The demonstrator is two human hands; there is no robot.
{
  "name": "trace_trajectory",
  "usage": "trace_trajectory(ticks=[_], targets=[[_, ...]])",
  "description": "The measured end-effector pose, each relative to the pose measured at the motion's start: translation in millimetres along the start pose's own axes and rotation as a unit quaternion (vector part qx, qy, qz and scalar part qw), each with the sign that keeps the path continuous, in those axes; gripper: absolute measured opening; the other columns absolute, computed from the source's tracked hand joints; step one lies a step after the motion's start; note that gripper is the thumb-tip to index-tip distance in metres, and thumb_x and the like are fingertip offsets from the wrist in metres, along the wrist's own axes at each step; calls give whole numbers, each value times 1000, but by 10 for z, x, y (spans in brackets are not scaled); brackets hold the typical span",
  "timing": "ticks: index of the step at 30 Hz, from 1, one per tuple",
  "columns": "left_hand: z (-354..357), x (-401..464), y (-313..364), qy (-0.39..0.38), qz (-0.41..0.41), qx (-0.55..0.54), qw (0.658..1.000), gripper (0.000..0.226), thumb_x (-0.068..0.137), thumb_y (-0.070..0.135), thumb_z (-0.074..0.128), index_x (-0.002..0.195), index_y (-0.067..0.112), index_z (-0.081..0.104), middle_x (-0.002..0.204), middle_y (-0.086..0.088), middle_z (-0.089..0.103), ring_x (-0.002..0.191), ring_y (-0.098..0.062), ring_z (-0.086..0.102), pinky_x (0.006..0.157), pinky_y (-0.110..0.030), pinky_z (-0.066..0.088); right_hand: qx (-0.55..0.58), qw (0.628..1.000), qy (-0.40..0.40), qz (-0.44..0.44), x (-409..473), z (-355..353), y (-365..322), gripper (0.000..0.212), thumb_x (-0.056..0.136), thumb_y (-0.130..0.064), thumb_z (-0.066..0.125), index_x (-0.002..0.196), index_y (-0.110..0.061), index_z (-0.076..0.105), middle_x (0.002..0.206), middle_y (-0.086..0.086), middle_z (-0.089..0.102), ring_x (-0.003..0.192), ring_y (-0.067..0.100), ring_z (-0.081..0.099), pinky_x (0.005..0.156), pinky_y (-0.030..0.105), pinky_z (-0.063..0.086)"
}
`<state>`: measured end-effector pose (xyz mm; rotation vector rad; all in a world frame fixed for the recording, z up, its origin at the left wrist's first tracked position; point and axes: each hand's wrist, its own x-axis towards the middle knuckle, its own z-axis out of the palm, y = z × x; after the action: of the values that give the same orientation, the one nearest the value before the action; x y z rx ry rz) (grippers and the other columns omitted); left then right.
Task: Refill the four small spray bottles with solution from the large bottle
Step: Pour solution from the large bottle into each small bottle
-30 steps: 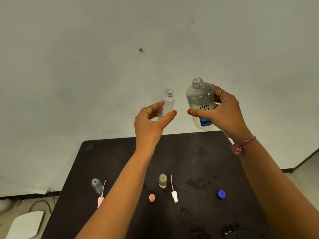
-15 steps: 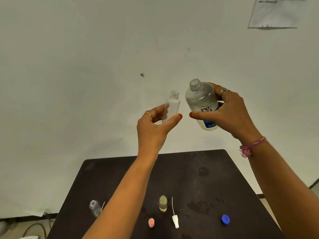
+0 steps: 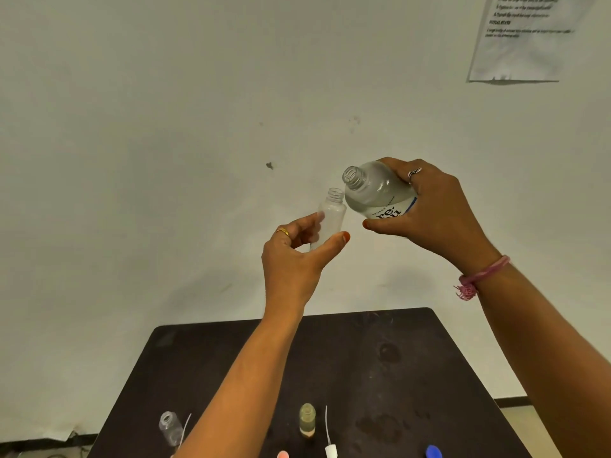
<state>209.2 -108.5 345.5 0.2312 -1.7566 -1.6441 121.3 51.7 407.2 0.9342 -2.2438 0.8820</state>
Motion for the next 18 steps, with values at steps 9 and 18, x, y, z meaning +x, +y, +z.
trace_trajectory(ticks=[9,18], targets=[[50,36,-27,10,1,-1,1000,52,69,32,83,118,21,67,113,3,68,98,-9,64,64,-1,47,-69,997,-2,-36,74,-19,49,76,62,-31,85,130,-23,52,113,5,58,99,22,54,83,32,47],[72,24,-25,12,-4,-8,1000,49,69,30,83,114,23,67,109,4,68,96,-8,64,62,-2,45,-103,993,-2,-49,116,-37,61,74,64,-30,82,131,-27,51,114,3,56,103,22,51,80,28,41]])
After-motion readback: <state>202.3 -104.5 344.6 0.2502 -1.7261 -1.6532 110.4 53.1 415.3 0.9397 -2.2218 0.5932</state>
